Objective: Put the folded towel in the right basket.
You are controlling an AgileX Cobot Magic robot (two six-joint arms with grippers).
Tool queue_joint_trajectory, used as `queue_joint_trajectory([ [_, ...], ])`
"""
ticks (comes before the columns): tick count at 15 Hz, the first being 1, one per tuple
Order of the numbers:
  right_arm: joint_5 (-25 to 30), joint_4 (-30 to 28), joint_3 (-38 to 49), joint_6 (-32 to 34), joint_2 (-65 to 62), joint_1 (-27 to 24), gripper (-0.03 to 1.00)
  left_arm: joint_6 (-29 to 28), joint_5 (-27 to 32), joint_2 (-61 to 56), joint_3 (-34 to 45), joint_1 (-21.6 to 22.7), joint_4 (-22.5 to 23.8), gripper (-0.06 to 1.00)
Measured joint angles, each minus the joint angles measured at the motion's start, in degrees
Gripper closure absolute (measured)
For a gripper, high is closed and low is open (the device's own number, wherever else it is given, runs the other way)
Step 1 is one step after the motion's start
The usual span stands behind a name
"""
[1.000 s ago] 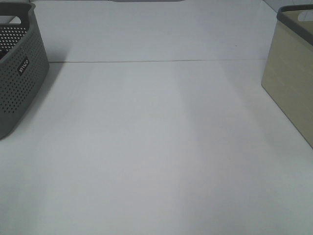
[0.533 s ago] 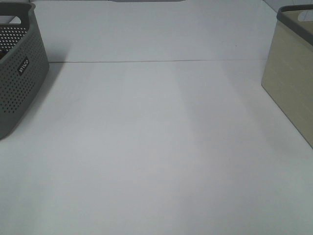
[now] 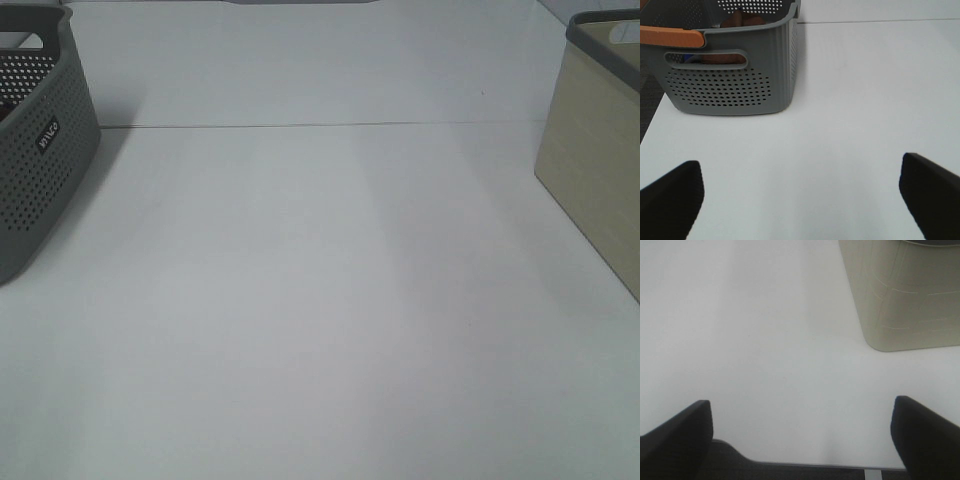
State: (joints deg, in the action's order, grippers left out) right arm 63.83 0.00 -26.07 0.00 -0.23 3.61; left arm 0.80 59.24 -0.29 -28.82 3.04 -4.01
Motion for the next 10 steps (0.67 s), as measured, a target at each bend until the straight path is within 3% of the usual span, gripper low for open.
queue_joint_trajectory([
  [4,-0.40,0.00,0.00,0.00,0.00,-0.97,0.04,0.00,0.00,0.00,0.00,0.00,0.00,-0.05],
  [7,-0.57,0.00,0.00,0.00,0.00,-6.42,0.04,0.00,0.00,0.00,0.00,0.00,0.00,-0.05],
  [10,-0.57,0.52,0.00,0.00,0.00,-6.47,0.04,0.00,0.00,0.00,0.00,0.00,0.00,-0.05],
])
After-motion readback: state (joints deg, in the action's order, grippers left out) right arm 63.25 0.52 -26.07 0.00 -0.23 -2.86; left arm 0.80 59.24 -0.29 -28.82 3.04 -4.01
